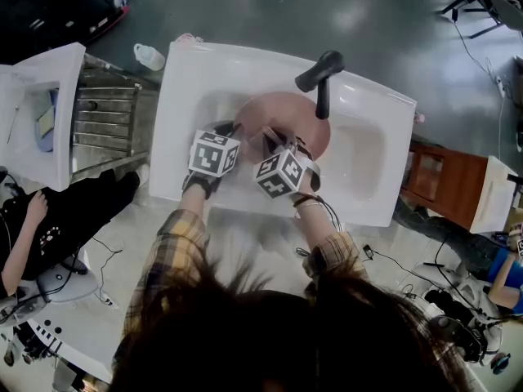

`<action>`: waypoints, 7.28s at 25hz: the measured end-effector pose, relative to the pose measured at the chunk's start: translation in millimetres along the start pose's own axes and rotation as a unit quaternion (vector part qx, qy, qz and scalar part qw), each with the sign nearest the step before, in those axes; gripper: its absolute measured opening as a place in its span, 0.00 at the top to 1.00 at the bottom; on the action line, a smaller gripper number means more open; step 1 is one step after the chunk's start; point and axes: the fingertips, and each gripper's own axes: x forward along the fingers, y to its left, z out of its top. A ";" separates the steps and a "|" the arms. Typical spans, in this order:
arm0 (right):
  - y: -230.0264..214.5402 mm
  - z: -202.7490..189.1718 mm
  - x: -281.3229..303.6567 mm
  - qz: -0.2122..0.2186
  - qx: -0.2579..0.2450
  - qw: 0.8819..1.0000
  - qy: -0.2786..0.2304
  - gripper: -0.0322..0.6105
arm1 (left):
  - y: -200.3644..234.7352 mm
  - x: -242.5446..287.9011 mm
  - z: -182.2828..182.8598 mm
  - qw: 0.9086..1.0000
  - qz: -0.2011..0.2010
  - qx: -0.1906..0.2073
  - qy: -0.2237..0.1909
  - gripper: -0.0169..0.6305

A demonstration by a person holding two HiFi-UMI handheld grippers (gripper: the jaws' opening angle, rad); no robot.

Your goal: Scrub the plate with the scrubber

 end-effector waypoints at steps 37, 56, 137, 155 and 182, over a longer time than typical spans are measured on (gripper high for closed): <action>-104.4 5.5 -39.0 -0.140 -0.055 0.987 -0.059 0.82 | -11.9 0.9 3.4 0.997 0.030 0.064 0.016 0.92; -12.8 36.7 3.5 -0.062 -0.115 0.991 -0.043 0.83 | -5.6 4.8 -0.8 0.997 0.041 0.062 0.020 0.92; -24.9 42.8 -0.4 -0.060 -0.097 0.988 -0.101 0.83 | -10.5 14.8 -12.4 0.998 0.014 0.037 0.055 0.89; -5.6 -12.8 -1.4 -0.026 -0.128 0.991 -0.039 0.82 | -13.3 17.5 -16.4 0.997 0.003 0.045 0.068 0.89; -93.0 -41.6 -42.1 -0.102 -0.074 0.992 -0.027 0.82 | -12.2 8.8 -8.6 0.997 0.017 0.046 0.065 0.89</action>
